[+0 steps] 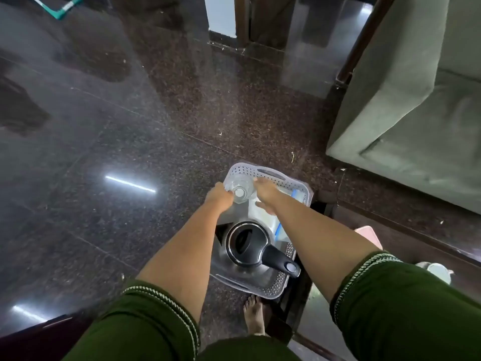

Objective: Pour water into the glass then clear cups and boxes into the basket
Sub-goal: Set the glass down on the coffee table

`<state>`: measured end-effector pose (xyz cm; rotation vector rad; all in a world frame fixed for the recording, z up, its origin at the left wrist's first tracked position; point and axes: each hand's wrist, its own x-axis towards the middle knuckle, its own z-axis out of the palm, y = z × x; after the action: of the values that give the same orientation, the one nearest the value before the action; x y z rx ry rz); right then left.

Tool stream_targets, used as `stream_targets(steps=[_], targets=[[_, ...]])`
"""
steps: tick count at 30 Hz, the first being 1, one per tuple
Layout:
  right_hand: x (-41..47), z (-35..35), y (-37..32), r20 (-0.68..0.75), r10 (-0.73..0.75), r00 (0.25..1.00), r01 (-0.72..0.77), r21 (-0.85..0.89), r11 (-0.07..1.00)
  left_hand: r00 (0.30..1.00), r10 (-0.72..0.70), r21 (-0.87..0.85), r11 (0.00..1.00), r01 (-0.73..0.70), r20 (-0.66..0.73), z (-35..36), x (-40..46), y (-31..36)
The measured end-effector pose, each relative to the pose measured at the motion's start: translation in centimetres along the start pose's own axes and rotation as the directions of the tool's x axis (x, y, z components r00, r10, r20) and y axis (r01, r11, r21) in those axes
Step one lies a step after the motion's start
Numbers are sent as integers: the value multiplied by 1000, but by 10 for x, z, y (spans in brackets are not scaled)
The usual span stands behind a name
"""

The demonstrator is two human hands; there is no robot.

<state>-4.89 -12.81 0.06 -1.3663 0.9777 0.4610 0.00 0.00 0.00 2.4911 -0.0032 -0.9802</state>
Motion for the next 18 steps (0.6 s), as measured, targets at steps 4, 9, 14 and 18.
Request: stream_targets(steps=[4,9,14,18], targets=[[8,15,-4,55,47,997,-54,131,990,999,30,18,999,-30,15,-2,10,-2],[14,13,-5,36,38,999,-44,190,981,996,87,-39,995,-88,-28,0,8,0],[17,-2,-7,26,19,999,-22,130,991,994,67,-206,975,-84,-86,-7,-6,8],[-29,-18,-21,-6,-30,1000,30,240,970,979,128,-194,968,-158,-156,-18,-29,36]])
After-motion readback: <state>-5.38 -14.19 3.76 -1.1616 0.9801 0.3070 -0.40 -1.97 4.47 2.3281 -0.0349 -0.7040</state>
